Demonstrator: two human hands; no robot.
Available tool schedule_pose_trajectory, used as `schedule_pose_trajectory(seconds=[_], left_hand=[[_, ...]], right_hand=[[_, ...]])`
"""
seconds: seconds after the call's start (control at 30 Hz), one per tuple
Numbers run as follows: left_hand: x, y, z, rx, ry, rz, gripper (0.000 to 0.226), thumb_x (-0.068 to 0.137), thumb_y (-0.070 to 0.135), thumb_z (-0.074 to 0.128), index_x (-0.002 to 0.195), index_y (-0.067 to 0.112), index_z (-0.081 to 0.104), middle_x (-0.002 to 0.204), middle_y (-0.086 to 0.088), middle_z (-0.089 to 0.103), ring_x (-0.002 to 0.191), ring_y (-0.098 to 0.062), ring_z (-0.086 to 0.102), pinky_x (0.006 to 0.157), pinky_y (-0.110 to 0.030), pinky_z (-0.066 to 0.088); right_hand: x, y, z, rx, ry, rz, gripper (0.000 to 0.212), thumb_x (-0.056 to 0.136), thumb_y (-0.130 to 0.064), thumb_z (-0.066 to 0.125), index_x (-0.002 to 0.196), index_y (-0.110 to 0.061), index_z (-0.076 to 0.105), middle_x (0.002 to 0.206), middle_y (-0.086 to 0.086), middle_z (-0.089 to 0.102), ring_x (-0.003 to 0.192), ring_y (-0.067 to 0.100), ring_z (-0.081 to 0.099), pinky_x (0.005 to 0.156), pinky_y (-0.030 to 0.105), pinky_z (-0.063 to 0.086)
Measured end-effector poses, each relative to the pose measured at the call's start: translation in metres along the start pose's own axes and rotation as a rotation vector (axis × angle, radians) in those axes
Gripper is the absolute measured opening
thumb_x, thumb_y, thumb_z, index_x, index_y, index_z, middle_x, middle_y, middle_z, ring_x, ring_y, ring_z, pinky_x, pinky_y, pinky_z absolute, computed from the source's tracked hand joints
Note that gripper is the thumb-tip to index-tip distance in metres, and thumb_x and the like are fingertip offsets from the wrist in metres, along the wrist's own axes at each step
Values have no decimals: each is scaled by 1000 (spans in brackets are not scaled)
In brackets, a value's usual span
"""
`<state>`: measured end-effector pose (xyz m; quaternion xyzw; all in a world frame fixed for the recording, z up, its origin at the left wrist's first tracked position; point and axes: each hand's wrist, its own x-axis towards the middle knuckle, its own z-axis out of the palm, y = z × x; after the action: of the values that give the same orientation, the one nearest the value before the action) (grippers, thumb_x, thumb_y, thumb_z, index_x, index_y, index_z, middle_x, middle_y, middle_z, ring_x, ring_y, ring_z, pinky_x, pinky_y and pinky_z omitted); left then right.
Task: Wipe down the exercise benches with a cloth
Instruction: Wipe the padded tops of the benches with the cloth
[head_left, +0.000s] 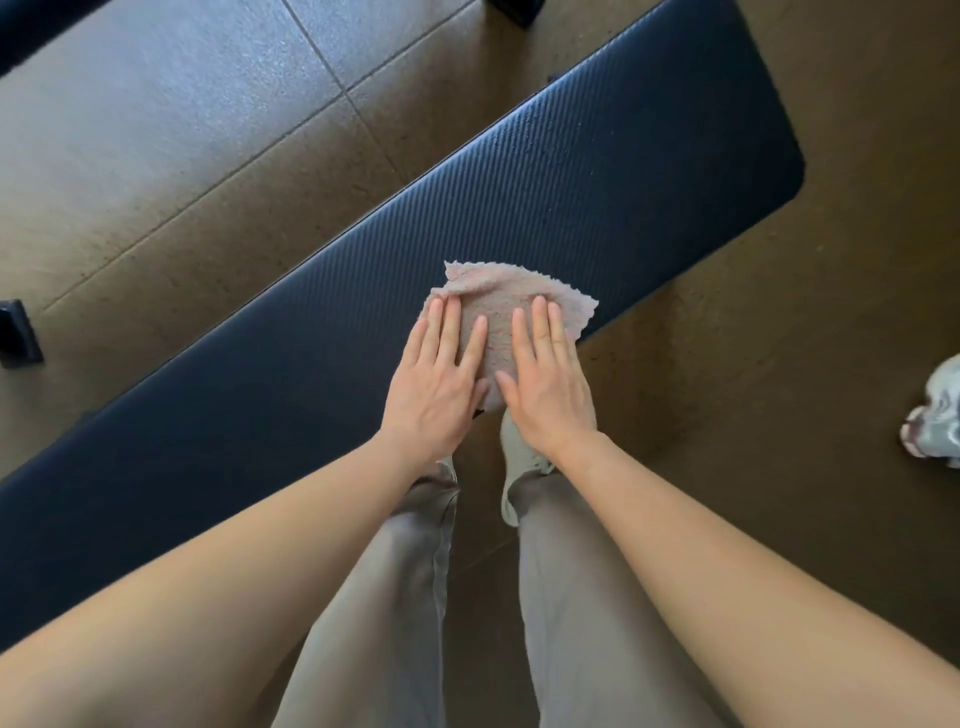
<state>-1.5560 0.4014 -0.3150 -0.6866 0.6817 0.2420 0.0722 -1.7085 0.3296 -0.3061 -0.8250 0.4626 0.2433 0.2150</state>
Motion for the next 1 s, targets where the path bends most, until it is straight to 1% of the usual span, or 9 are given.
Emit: schedule_pose_trajectory(seconds=[0.1, 0.2, 0.3, 0.43, 0.53, 0.73, 0.83, 0.9, 1.0], left_hand=[[42, -14, -17, 25, 24, -8, 70, 110, 48, 22, 162, 2, 10, 165, -34, 1, 156, -47, -2, 127, -55, 13], [81, -32, -37, 56, 40, 12, 73, 109, 52, 20, 162, 3, 6, 166, -33, 0, 156, -46, -3, 127, -55, 14], [121, -48, -54, 83, 35, 12, 74, 108, 54, 18, 162, 5, 1, 167, -31, -3, 156, -44, -4, 128, -53, 9], [162, -58, -73, 24, -15, -54, 75, 108, 52, 22, 162, 8, -5, 167, -28, -8, 157, -42, -4, 128, -50, 7], [176, -58, -80, -52, -41, -99, 75, 108, 53, 23, 162, 12, -9, 169, -23, -7, 158, -38, -1, 127, -49, 9], [172, -40, -72, -30, 4, -218, 72, 107, 53, 23, 164, 19, -5, 171, -19, 2, 157, -40, 7, 126, -55, 12], [161, -23, -68, -10, 30, -217, 73, 106, 56, 26, 164, 21, 0, 170, -20, -1, 156, -44, 1, 126, -58, 9], [150, -4, -63, -27, 23, -208, 73, 105, 58, 28, 164, 23, 3, 171, -19, -3, 157, -43, -4, 126, -60, 8], [133, 34, -49, -50, 9, -222, 74, 104, 58, 32, 164, 25, 5, 171, -17, -2, 157, -42, -5, 125, -62, 9]], right_hand=[[34, 4, -22, -21, 73, -22, 79, 107, -45, 39, 162, -9, -5, 170, 17, -10, 158, 31, -12, 129, 45, 1], [73, 13, -46, -84, 113, -52, 81, 106, -51, 38, 163, -9, -2, 171, 18, -6, 158, 31, -8, 129, 47, 1], [115, 27, -73, -137, 138, -117, 83, 105, -58, 35, 163, -10, -1, 171, 17, -6, 159, 31, -7, 129, 46, -1], [156, 45, -100, -206, 159, -207, 82, 105, -63, 28, 164, -13, -1, 172, 14, -7, 159, 29, -7, 128, 44, -3], [174, 55, -113, -227, 171, -255, 82, 105, -63, 26, 164, -13, -1, 172, 14, -7, 159, 29, -7, 127, 43, -3], [168, 67, -111, -197, 189, -275, 82, 105, -60, 29, 164, -11, 1, 171, 17, -5, 159, 31, -5, 129, 45, 1], [149, 77, -98, -174, 201, -248, 82, 105, -60, 30, 164, -11, 0, 171, 17, -4, 159, 31, -4, 129, 46, 3], [132, 89, -89, -162, 199, -239, 84, 104, -60, 33, 164, -11, 0, 171, 18, -4, 159, 31, -3, 129, 46, 5], [103, 113, -74, -139, 181, -235, 85, 104, -58, 36, 164, -10, 0, 171, 18, -4, 159, 32, -4, 129, 45, 1]])
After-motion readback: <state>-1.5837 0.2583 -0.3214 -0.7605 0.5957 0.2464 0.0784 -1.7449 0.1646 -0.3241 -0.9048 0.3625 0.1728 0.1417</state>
